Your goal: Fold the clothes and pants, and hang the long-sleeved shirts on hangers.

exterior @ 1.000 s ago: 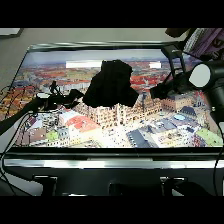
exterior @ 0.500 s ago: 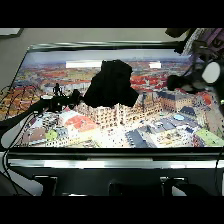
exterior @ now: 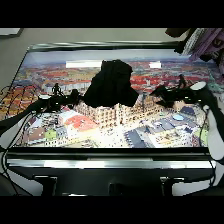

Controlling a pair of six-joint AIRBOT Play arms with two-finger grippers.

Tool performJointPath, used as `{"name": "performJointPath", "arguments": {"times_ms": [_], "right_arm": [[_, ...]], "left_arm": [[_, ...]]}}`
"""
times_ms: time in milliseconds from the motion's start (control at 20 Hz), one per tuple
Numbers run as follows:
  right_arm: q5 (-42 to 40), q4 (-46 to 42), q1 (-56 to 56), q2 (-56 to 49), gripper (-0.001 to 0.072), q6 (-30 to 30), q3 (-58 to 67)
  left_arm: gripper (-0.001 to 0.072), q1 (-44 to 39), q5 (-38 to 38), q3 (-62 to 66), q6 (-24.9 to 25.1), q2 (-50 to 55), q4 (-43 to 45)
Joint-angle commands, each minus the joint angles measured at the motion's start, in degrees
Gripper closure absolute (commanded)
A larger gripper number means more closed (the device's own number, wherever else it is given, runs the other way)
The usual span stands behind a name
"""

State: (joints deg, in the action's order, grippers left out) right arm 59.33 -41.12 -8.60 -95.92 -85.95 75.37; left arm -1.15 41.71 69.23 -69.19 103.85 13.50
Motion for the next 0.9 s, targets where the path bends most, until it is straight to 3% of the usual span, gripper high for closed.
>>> {"name": "performJointPath", "arguments": {"times_ms": [0,250,300,350,400,550,850], "right_arm": [[-9.81,12.04,6.43,-6.73,0.0038,2.82,-0.57],[-14.73,13.20,12.50,-9.03,0.0071,2.84,-0.57],[-14.97,13.11,12.74,-9.14,0.0184,2.89,-0.57],[-14.88,13.09,12.72,-9.14,0.0407,2.97,-0.57],[-14.29,13.16,12.68,-8.79,0.0677,4.22,-0.39],[-14.27,10.60,12.66,-3.34,0.0676,6.27,0.81],[-10.60,-17.77,12.68,12.37,0.0677,-6.12,22.29]], "left_arm": [[0.0689,0.04,0.24,0.07,0.04,-0.04,0.00],[0.0689,0.07,0.26,0.07,0.26,-0.04,0.00],[0.0689,0.07,0.31,0.07,0.24,-0.04,0.00],[0.0689,0.07,0.37,0.07,0.24,-0.07,0.00],[0.0690,0.22,0.66,0.07,0.24,-0.20,0.00],[0.0694,1.66,0.98,0.98,0.15,-3.43,3.23],[0.0695,4.68,7.96,21.92,-11.89,-17.09,27.61]]}}
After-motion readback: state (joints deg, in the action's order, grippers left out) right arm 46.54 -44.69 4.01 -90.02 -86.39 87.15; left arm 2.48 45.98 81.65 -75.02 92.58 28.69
